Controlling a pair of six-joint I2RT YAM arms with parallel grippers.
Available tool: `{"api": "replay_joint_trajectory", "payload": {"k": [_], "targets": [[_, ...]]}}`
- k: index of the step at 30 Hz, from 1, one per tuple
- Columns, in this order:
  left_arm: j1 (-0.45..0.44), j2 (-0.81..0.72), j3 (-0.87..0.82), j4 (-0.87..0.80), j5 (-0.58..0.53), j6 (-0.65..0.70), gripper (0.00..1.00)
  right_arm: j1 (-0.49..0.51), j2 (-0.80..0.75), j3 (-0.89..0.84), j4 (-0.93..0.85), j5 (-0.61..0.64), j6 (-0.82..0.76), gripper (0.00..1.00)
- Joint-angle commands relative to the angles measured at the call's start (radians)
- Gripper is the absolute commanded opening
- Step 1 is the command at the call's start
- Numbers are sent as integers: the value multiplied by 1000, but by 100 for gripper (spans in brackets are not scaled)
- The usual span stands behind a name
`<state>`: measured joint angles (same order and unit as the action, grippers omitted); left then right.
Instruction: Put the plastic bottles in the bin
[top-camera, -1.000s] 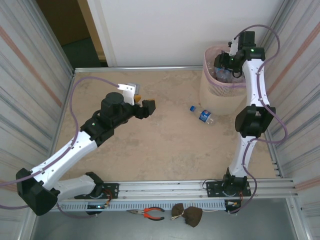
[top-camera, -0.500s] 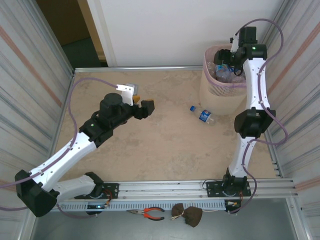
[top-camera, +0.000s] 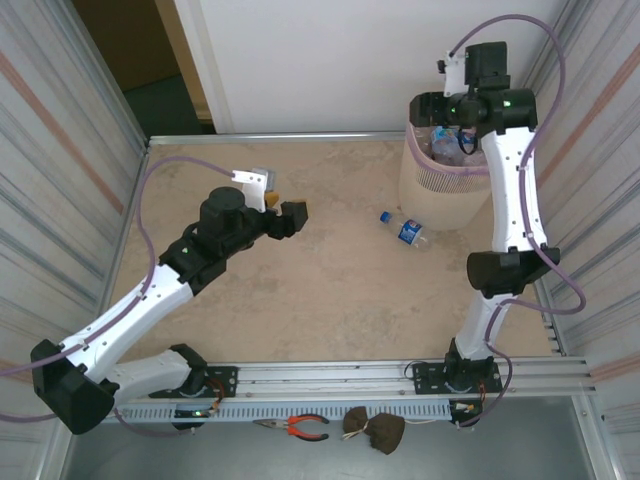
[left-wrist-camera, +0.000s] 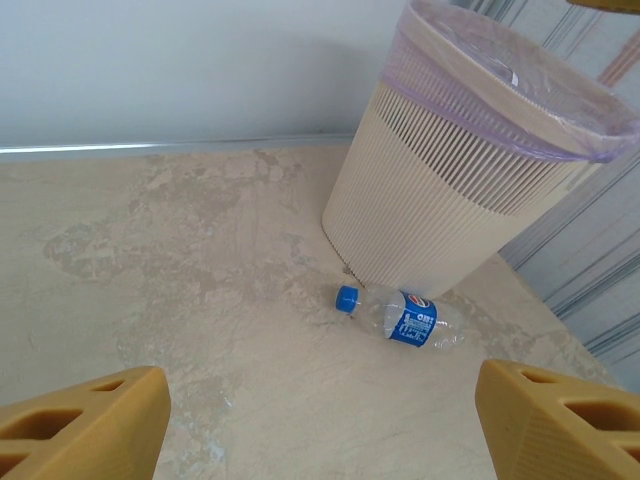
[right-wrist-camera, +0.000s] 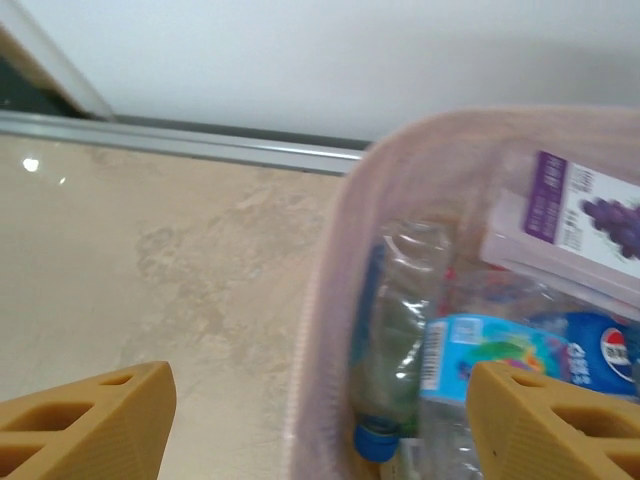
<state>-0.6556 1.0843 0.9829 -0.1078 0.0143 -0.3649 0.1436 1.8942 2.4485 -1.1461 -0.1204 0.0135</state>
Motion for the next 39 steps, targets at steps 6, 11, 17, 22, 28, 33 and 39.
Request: {"api": "replay_joint_trajectory", "payload": {"k": [6, 11, 17, 22, 28, 33, 39], "targets": [[14, -36, -25, 17, -6, -12, 80, 201, -13, -104, -20, 104, -266, 74], [14, -48, -31, 13, -16, -12, 80, 304, 46, -135, -34, 211, -390, 74], [16, -59, -39, 11, -16, -9, 80, 370, 153, -160, -67, 325, -450, 73], [15, -68, -44, 10, -26, -9, 80, 392, 248, -193, -92, 418, -455, 73], [19, -78, -47, 9, -26, -5, 80, 383, 335, -255, -86, 437, -434, 74], [21, -89, -60, 10, -39, -12, 80, 368, 396, -319, -71, 479, -416, 74], [26, -101, -73, 13, -41, -22, 81, 335, 442, -402, -19, 541, -392, 71]]}}
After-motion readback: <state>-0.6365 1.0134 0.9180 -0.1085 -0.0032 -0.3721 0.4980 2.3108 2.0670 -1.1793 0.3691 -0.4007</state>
